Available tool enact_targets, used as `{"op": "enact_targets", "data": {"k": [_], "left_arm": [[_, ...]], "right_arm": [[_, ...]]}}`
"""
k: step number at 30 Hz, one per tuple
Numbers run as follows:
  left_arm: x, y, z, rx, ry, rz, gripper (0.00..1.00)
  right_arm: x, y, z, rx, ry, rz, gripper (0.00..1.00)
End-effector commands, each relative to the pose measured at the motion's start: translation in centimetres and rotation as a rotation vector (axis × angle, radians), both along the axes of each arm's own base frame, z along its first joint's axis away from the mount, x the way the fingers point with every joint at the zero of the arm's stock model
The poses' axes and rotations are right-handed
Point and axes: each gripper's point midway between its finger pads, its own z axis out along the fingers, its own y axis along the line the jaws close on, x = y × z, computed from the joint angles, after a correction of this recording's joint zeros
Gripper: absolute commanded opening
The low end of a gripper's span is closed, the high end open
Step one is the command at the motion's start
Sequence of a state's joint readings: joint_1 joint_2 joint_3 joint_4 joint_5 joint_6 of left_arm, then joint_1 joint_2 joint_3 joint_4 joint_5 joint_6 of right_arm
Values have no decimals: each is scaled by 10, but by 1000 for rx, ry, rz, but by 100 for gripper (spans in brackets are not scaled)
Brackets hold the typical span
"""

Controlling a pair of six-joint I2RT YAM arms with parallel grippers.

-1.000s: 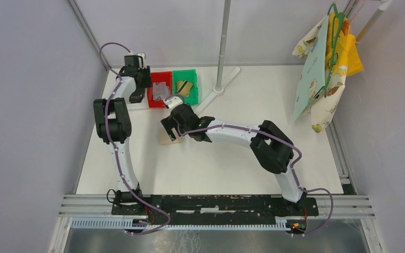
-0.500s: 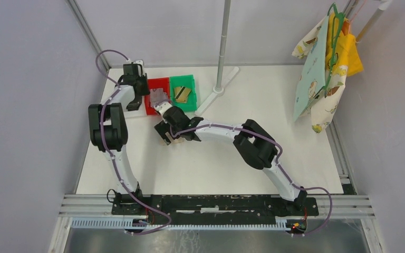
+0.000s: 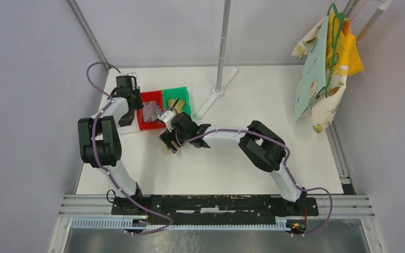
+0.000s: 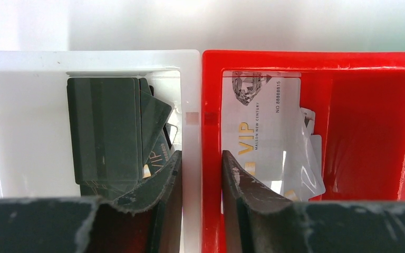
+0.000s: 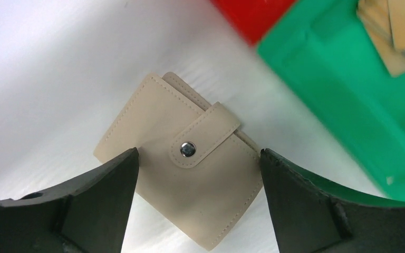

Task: Take the credit cards out of the card holder
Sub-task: Move the storage box to the center of the board.

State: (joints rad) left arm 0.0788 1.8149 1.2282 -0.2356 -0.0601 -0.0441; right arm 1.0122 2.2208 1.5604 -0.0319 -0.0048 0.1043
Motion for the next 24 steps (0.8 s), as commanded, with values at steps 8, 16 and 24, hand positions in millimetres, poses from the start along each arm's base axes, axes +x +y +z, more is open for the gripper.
{"op": "enact_targets", "data": {"k": [8, 16, 24], "left_arm": [[-56, 36, 33, 138, 0, -85, 5], [-97, -12, 32, 106, 24, -204, 5], [-112, -69, 29, 21, 47, -235, 2]], "right_arm": [[-101, -73, -19, -76, 63, 29, 67], [-108, -157, 0, -80, -21, -153, 61], [-131, -200, 9, -25, -8, -177, 62]]}}
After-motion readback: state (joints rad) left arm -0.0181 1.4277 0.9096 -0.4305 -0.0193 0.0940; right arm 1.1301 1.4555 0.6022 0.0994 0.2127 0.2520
